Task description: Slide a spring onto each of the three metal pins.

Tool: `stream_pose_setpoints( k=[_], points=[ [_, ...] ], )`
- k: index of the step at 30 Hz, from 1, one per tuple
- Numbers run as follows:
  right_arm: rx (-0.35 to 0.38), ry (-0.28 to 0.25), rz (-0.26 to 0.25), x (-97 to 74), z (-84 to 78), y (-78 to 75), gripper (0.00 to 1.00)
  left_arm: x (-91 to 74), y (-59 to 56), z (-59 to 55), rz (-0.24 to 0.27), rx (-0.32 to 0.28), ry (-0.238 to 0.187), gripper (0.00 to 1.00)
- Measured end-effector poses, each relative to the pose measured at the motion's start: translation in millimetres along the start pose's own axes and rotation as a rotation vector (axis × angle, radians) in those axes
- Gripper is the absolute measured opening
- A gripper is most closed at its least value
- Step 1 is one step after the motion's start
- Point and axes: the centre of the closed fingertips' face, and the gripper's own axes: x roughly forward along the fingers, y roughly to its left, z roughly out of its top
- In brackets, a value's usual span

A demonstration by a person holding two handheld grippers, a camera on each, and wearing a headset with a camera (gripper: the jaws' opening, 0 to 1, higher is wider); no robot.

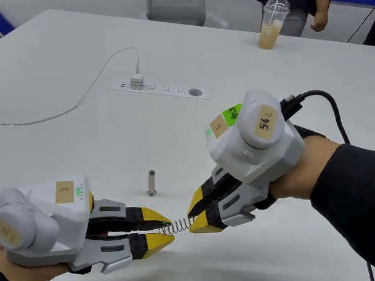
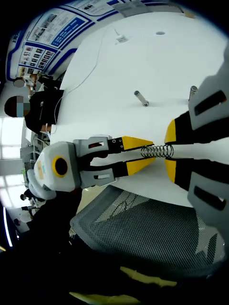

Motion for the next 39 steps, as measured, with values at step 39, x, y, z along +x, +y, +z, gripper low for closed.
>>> stream_pose_setpoints(
  k=[39],
  points=[
    [-0.027, 0.048, -0.002, 6.1, 20.8, -0.7, 0.13, 4.9, 0.2, 7.0, -0.003, 0.02, -0.009, 0.1]
  ],
)
